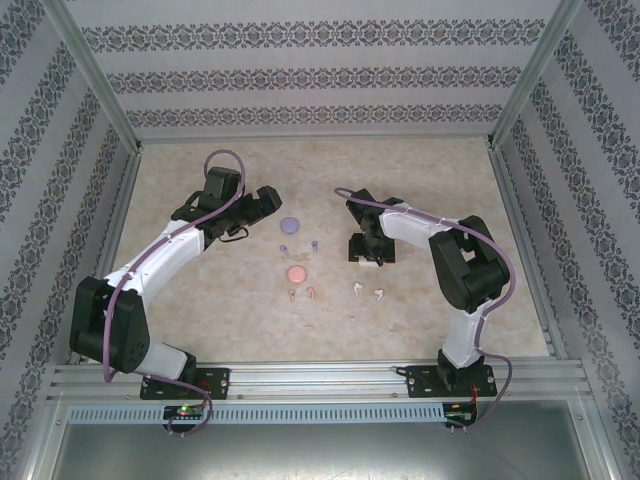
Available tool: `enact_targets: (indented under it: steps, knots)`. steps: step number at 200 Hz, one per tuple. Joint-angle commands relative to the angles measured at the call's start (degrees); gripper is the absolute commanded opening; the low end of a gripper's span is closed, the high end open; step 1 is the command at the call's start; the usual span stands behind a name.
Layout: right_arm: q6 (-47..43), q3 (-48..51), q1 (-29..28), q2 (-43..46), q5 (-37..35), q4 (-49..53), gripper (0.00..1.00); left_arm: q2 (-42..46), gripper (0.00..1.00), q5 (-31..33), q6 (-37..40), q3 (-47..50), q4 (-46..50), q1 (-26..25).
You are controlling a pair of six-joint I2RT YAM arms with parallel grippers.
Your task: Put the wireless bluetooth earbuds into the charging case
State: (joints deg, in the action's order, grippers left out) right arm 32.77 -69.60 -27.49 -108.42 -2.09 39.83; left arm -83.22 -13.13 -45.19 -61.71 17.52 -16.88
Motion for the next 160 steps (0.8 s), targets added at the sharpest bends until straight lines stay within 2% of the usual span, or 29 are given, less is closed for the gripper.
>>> enact_targets:
  steps: [1,29,53,78,114,160]
  knots:
    - [1.4,-0.3,0.4,-1.0,-0.7,-0.7,0.65,-0.4,1.00,0.6,-2.2,-2.8,2.7,-0.9]
    - [2.9,0.5,0.4,0.5,1.2,-2.0,0.59,-0.1,1.00,3.4,-2.1,-3.1,3.9,-1.3]
    - [5.5,2.4,0.8,3.9,3.1,-4.3,0.55,0.1,1.00,3.9,-1.2,-1.7,0.6,-1.6]
    - [10.3,4.8,1.9,9.7,5.6,-8.2,0.54,0.9,1.00,1.9,1.3,2.1,-8.9,-2.2]
    - [19.7,5.1,5.4,17.2,10.5,-14.2,0.54,0.7,1.00,-6.1,4.7,9.3,-27.1,-3.0]
    - [36.7,3.6,8.1,20.1,13.5,-22.8,0.55,-3.5,1.00,-13.5,3.9,13.3,-43.3,-6.2]
